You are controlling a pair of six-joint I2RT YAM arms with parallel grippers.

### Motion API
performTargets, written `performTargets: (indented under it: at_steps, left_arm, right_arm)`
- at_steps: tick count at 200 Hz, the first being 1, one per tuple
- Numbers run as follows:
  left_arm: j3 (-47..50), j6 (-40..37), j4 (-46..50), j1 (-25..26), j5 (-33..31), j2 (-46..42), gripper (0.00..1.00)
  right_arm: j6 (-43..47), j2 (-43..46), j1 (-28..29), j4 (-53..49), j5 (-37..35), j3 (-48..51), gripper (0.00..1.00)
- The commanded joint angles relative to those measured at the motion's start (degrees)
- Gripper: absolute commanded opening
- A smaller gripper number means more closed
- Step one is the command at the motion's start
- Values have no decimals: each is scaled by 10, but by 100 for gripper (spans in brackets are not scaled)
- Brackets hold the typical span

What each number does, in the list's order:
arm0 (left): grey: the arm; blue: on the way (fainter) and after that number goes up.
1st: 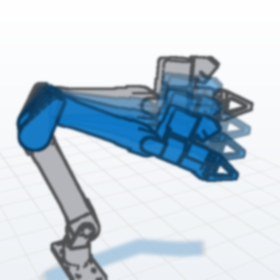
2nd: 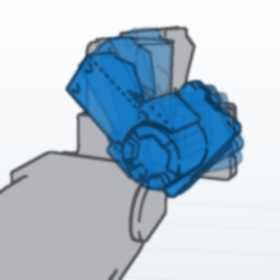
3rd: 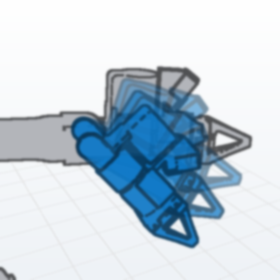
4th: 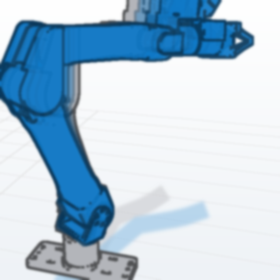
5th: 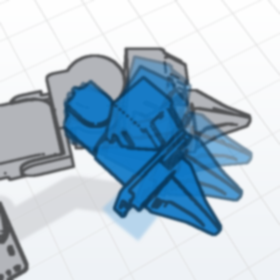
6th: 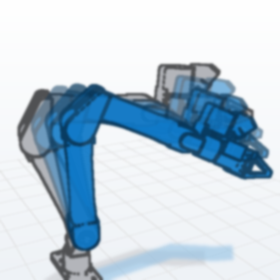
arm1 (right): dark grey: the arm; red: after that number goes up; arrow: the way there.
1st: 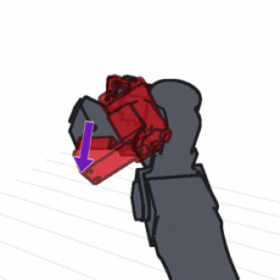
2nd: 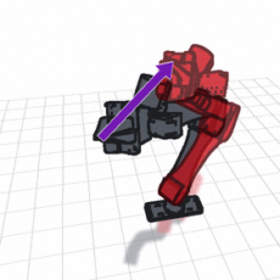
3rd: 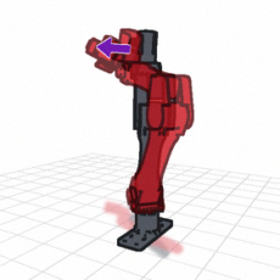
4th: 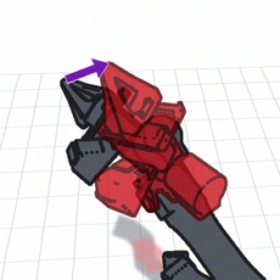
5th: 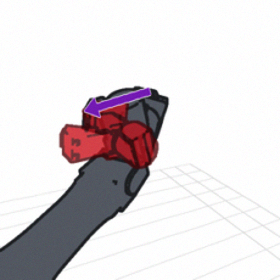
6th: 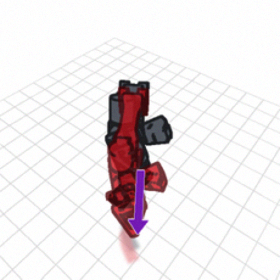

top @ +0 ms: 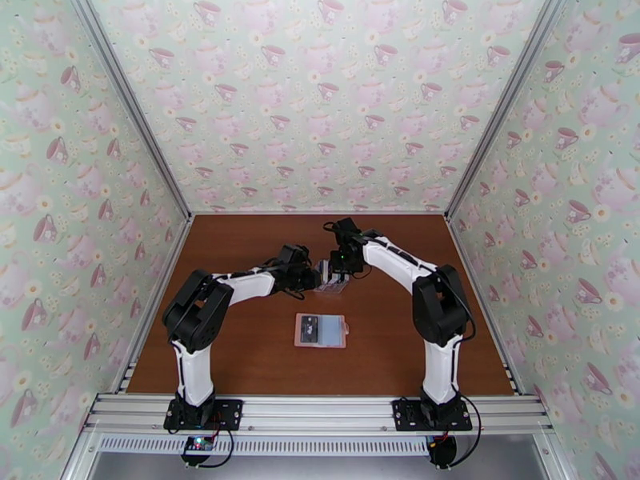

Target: Put the credit cards into the card holder

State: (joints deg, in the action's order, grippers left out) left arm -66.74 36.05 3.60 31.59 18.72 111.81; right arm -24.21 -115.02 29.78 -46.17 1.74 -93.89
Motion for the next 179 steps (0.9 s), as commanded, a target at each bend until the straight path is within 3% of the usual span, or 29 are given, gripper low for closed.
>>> performTargets:
  at_steps: [1, 86, 124, 179]
  left_arm:
    - [0, 2, 28, 3, 5, -2, 31]
    - [5, 6, 23, 3, 5, -5, 30]
    - [3, 9, 22, 3, 6, -5, 30]
    - [-3, 9, 26, 3, 6, -9, 30]
  right_arm:
    - [-9, -17, -5, -9, -9, -28, 19]
    - [-21, -1, -7, -1, -10, -10, 10]
    - [-28, 10, -7, 1, -11, -7, 0]
    - [-36, 39, -7, 2, -24, -2, 0]
